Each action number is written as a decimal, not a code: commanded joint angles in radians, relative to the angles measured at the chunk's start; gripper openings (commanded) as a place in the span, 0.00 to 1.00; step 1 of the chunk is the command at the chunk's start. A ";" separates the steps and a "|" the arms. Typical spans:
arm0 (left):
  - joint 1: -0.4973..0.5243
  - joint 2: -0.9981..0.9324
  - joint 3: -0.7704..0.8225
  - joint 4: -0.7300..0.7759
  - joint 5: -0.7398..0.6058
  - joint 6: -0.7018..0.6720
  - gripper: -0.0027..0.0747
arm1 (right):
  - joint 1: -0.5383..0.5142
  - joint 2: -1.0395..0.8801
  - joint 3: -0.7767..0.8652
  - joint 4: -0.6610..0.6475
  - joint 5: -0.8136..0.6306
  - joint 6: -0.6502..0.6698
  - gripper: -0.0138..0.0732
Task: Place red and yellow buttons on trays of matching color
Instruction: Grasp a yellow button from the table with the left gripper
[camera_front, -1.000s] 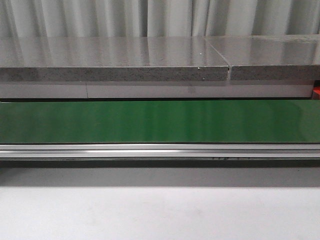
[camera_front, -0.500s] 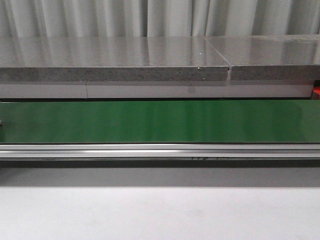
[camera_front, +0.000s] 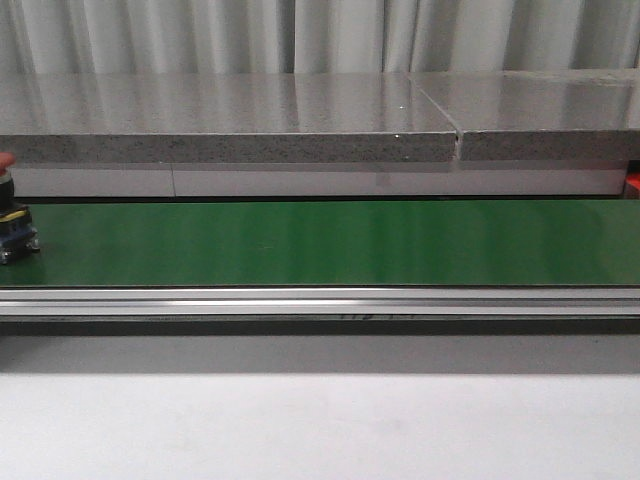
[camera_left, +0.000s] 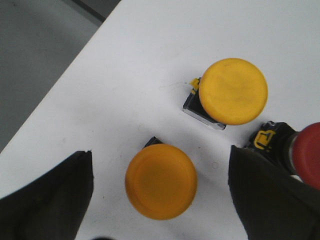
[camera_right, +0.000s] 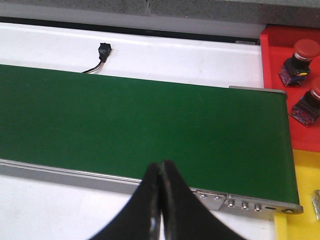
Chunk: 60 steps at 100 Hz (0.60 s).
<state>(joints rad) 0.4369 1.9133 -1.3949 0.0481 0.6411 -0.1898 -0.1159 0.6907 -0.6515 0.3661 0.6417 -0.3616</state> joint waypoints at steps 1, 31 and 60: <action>0.003 -0.020 -0.045 -0.006 -0.020 0.007 0.74 | 0.002 -0.004 -0.027 0.012 -0.060 -0.007 0.08; 0.003 0.033 -0.046 -0.006 -0.029 0.009 0.69 | 0.002 -0.004 -0.027 0.012 -0.060 -0.007 0.08; -0.003 0.022 -0.078 -0.006 -0.004 0.009 0.13 | 0.002 -0.004 -0.027 0.012 -0.060 -0.007 0.08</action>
<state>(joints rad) 0.4369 1.9999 -1.4324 0.0481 0.6544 -0.1779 -0.1159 0.6907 -0.6515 0.3661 0.6417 -0.3616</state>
